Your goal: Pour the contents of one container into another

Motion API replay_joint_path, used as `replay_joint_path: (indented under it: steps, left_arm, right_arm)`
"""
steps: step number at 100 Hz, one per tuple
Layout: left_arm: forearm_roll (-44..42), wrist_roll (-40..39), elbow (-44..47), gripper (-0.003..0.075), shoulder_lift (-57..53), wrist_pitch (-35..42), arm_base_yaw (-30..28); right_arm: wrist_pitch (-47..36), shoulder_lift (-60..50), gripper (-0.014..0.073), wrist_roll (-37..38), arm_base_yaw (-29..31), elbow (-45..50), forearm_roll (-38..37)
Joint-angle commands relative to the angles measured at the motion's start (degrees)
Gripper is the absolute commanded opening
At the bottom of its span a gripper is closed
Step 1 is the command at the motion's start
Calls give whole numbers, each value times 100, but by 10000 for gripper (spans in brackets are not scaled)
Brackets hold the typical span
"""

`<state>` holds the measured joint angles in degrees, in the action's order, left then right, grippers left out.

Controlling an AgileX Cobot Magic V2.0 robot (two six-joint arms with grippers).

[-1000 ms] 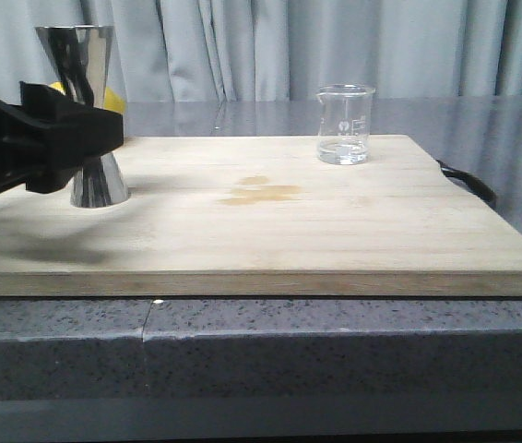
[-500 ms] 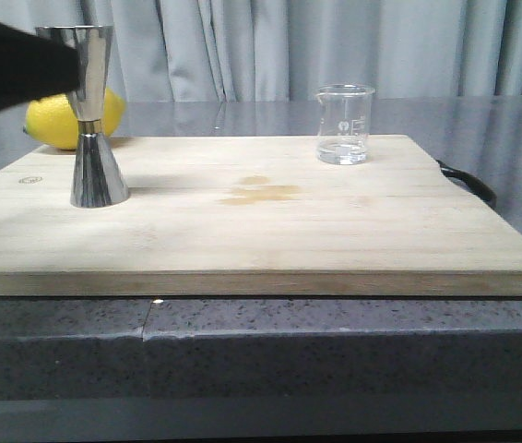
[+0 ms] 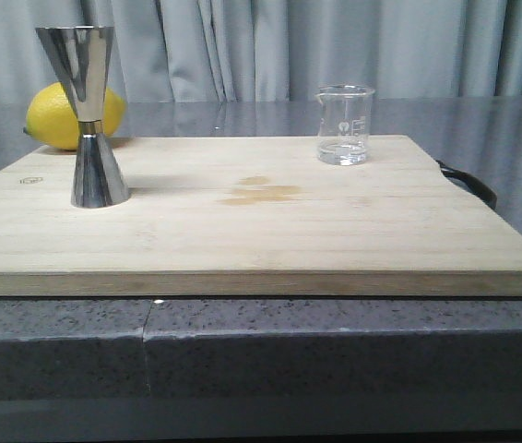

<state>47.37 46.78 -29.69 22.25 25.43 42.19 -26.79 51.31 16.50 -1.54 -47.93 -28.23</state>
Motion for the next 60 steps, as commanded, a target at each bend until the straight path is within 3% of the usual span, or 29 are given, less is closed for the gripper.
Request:
replay_joint_path:
  steps: [1,12,27,42,60]
  left_arm:
    - [430,784,-629,255,-11,0,-12]
    - [484,1454,-852,-15,-11,1,-12]
    - [523,1939,-709,-19,-11,-150,-12]
    - [268,2222,4,-19,-11,-146,-12]
    - [256,2222,1006,-19,-11,441,-12]
  right_arm:
    - [656,-724,270,-33,29,-166,-147]
    - [1425,-1471,-79,-33,29,-12,-209]
    - [1890,-2564,-67,-33,29,517,-377]
    - [1958,-3524,-69,-33,29,1482,-377]
    - [2129,-4368,-69,-33,29,2649,-377]
